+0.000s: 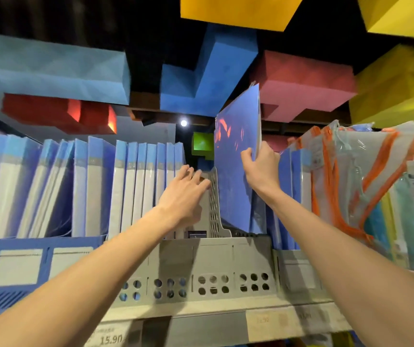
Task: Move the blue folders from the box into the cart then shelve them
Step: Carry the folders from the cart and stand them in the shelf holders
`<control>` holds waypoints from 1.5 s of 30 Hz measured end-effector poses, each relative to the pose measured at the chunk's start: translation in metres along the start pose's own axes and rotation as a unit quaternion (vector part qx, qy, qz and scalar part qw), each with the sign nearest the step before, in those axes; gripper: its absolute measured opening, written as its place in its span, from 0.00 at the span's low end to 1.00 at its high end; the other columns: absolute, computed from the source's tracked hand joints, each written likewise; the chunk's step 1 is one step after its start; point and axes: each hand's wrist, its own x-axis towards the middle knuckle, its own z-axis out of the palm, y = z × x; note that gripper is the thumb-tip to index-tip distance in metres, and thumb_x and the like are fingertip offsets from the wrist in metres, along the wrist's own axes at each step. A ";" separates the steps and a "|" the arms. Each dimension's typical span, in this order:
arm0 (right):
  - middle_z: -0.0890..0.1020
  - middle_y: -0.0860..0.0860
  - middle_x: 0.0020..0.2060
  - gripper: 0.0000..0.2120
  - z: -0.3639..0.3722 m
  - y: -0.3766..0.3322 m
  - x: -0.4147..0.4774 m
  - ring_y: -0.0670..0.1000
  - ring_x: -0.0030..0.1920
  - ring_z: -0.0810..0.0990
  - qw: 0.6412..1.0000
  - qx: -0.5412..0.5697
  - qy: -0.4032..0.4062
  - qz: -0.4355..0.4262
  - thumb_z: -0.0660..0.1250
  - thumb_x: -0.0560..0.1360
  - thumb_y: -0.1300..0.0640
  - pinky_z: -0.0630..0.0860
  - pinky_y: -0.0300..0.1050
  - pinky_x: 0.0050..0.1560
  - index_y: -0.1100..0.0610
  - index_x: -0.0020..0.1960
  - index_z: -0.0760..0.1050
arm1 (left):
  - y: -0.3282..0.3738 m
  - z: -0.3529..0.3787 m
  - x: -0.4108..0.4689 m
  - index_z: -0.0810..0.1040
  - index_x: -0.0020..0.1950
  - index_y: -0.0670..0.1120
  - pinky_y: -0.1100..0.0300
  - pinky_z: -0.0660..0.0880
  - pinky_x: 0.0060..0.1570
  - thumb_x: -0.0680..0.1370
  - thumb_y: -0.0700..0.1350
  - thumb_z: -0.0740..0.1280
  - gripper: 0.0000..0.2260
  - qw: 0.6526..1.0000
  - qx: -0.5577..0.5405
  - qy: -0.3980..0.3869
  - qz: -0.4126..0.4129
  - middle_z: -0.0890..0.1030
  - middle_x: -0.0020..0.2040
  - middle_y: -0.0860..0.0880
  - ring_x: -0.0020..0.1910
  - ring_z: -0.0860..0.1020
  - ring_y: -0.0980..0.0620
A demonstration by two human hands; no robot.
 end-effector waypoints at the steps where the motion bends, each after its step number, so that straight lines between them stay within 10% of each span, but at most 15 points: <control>1: 0.68 0.54 0.35 0.12 0.002 0.001 0.000 0.48 0.33 0.64 1.000 -0.003 0.001 0.000 0.59 0.80 0.56 0.61 0.41 0.27 0.59 0.40 0.64 | 0.001 0.000 0.000 0.68 0.73 0.48 0.47 0.46 0.79 0.75 0.49 0.68 0.27 1.000 -0.008 -0.002 -0.011 0.67 0.76 0.41 0.77 0.61 0.40; 10: 0.69 0.54 0.42 0.10 0.014 0.003 -0.008 0.40 0.37 0.64 1.000 0.011 0.017 0.000 0.60 0.82 0.59 0.65 0.23 0.32 0.58 0.43 0.64 | 0.002 0.008 -0.009 0.71 0.70 0.50 0.48 0.37 0.79 0.75 0.52 0.65 0.23 0.998 -0.052 0.040 -0.010 0.68 0.76 0.43 0.79 0.58 0.40; 15: 0.73 0.56 0.39 0.08 0.025 0.014 -0.004 0.50 0.42 0.67 0.998 0.026 0.054 0.027 0.64 0.78 0.58 0.63 0.38 0.36 0.59 0.43 0.67 | 0.003 0.011 -0.008 0.70 0.71 0.51 0.50 0.33 0.76 0.76 0.54 0.65 0.23 0.996 -0.068 0.051 0.000 0.64 0.79 0.43 0.80 0.56 0.42; 34: 0.76 0.57 0.51 0.13 0.041 0.022 -0.011 0.50 0.51 0.66 0.999 0.002 0.016 0.037 0.65 0.79 0.54 0.61 0.33 0.34 0.62 0.58 0.72 | 0.007 0.018 -0.011 0.71 0.73 0.50 0.45 0.38 0.79 0.80 0.64 0.52 0.28 0.984 -0.165 0.073 0.007 0.72 0.75 0.43 0.80 0.58 0.43; 45: 0.82 0.54 0.46 0.12 0.039 0.023 -0.005 0.53 0.50 0.80 0.989 0.091 -0.028 0.115 0.68 0.78 0.47 0.74 0.42 0.41 0.57 0.50 0.77 | 0.047 0.021 0.009 0.60 0.80 0.47 0.50 0.32 0.78 0.77 0.72 0.57 0.40 0.954 -0.295 0.041 -0.040 0.82 0.63 0.52 0.77 0.65 0.50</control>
